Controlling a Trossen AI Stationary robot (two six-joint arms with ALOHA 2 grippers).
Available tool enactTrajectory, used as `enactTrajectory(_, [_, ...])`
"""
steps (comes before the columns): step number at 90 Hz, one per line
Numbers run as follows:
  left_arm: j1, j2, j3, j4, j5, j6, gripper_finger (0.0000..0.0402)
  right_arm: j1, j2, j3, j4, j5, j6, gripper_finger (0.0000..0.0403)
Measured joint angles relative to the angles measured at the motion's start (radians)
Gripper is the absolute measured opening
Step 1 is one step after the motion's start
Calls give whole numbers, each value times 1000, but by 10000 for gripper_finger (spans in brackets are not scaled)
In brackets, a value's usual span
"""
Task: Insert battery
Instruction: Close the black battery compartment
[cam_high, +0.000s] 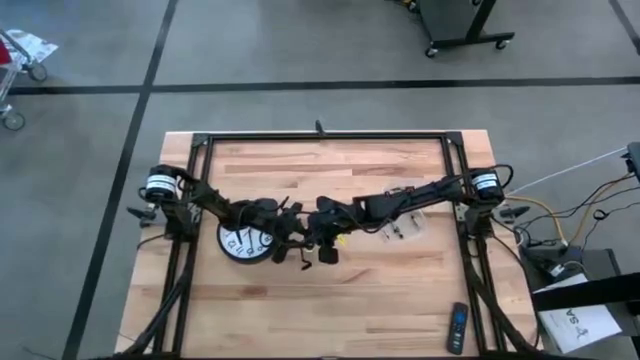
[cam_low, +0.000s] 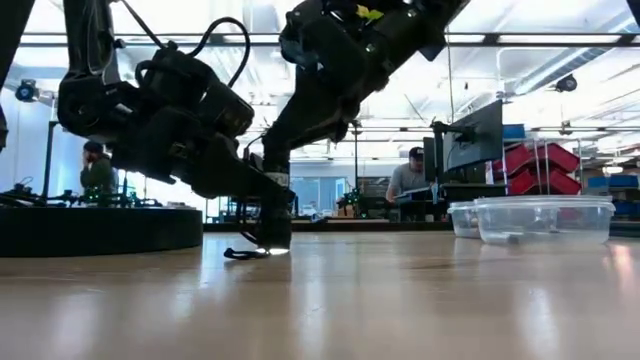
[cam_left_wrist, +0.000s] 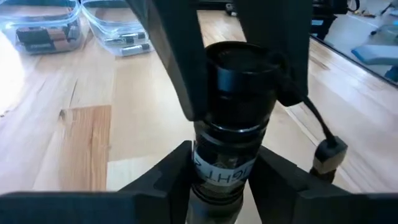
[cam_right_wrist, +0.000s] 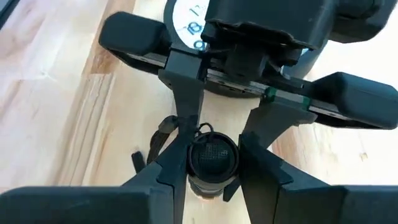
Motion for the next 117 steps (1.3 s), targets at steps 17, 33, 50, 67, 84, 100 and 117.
enactTrajectory(17, [0, 2, 17, -14, 0, -9, 127, -7, 1, 53, -101, -27, -28, 91])
enactTrajectory(33, [0, 2, 30, -30, -2, -1, 111, -11, 2, 84, -172, -36, -45, 91])
enactTrajectory(50, [0, 2, 34, -35, -3, -2, 116, -11, 2, 93, -191, -33, -53, 91])
enactTrajectory(67, [-6, 2, 33, -34, -24, -4, 126, -8, 2, 89, -173, -30, -40, 91])
enactTrajectory(84, [-31, 2, 32, -30, -83, 21, 113, -8, 12, 87, -159, -31, 4, 91])
enactTrajectory(100, [-47, 2, 32, -29, -146, 10, 114, -4, 20, 88, -156, -26, 19, 91])
enactTrajectory(117, [-55, 2, 31, -29, -198, -42, 114, -4, 19, 88, -158, -14, 46, 91])
